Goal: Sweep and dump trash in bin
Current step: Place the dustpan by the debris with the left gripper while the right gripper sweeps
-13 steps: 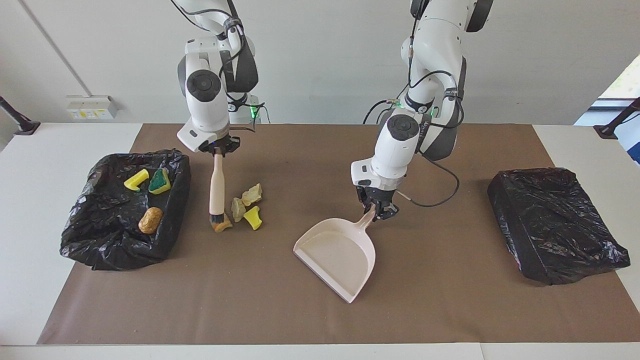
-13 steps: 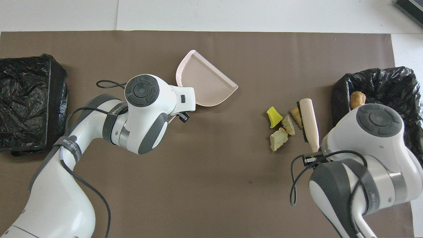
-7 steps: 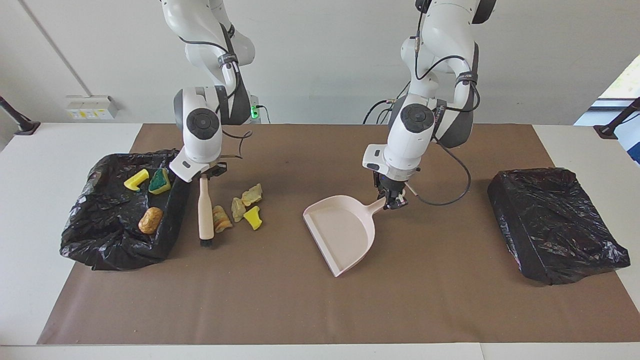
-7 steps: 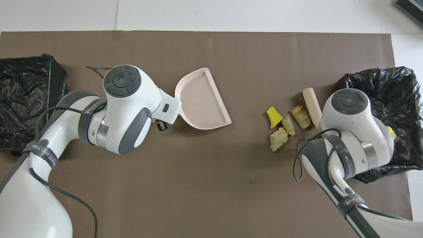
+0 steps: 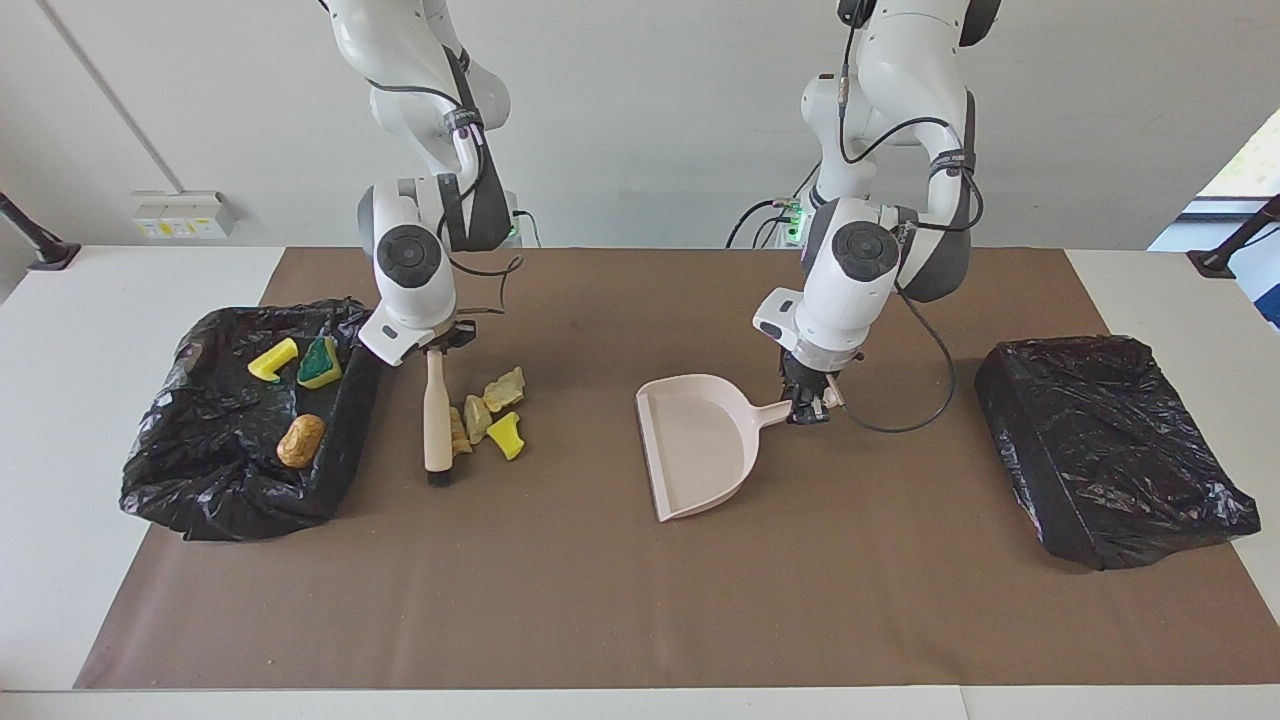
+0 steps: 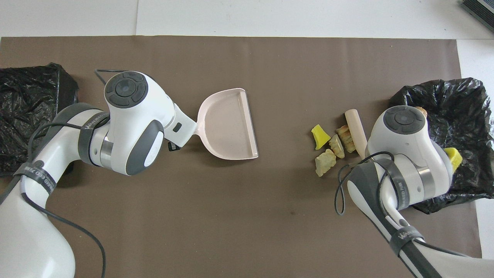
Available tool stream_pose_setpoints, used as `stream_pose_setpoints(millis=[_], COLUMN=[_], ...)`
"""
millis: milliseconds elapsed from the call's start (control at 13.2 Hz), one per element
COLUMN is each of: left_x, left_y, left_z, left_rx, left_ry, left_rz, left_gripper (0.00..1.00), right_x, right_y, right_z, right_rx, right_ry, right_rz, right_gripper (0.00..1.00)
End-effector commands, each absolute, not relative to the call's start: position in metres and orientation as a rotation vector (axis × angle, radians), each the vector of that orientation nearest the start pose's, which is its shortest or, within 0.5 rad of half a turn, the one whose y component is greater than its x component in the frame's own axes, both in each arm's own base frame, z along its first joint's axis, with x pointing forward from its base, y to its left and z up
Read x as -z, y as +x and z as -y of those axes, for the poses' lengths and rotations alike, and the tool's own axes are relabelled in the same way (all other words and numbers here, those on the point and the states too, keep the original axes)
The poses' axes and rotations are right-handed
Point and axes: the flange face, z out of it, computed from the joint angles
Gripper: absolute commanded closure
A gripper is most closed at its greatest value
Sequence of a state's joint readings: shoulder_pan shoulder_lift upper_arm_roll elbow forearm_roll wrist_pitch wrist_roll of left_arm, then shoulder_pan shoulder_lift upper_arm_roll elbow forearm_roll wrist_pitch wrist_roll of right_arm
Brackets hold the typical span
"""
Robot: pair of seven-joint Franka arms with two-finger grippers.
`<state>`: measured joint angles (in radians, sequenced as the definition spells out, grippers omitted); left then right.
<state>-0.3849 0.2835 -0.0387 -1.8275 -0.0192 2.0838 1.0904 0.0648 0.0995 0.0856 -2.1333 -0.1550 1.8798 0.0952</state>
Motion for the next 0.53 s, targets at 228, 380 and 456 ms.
stream_pose_setpoints(millis=[228, 380, 456], left_x=[-0.370, -0.369, -0.366], left_y=[0.523, 0.516, 0.513], left_z=[0.256, 0.258, 0.257], left_rx=[-0.034, -0.040, -0.054], left_ry=[-2.217, -2.199, -2.204], left_rz=[-2.229, -2.237, -2.235], left_gripper=[1.00, 1.00, 1.00], right_x=[-0.326, -0.327, -0.326], right_y=[0.480, 0.475, 0.473], right_z=[-0.131, -0.148, -0.157], right_rx=[-0.617, -0.617, -0.623], right_ry=[-3.192, -3.177, -3.154], right_rz=[0.148, 0.110, 0.101], right_gripper=[1.00, 1.00, 1.00])
